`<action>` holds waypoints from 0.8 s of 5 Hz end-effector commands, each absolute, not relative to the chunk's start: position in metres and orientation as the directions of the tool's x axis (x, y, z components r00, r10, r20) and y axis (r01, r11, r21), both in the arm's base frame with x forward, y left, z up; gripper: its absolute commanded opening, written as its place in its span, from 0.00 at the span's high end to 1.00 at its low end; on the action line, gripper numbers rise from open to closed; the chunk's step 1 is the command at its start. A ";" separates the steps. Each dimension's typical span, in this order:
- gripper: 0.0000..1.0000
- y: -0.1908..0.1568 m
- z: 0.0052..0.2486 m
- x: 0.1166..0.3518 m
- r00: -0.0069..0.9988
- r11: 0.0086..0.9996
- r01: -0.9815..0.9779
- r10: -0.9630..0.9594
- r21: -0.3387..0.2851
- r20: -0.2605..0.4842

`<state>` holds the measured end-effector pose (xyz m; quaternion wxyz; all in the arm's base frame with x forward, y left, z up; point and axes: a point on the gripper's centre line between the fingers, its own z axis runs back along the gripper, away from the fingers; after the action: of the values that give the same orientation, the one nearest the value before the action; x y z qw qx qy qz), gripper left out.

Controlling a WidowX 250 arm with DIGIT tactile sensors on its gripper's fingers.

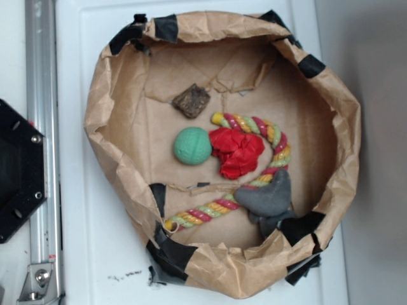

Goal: Grab the rock.

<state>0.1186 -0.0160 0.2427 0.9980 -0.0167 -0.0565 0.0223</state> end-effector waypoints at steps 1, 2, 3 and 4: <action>0.00 -0.016 0.243 0.119 0.993 0.998 -0.043 0.046 -0.036 0.112; 0.00 0.003 0.206 0.169 0.981 0.994 0.059 -0.075 0.094 0.178; 0.00 0.009 0.179 0.221 0.933 0.947 0.304 -0.317 0.100 0.170; 0.00 0.020 0.149 0.259 0.832 0.843 0.533 -0.538 0.075 0.134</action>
<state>0.2549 0.0238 0.1318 0.9547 0.0053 -0.0479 -0.2936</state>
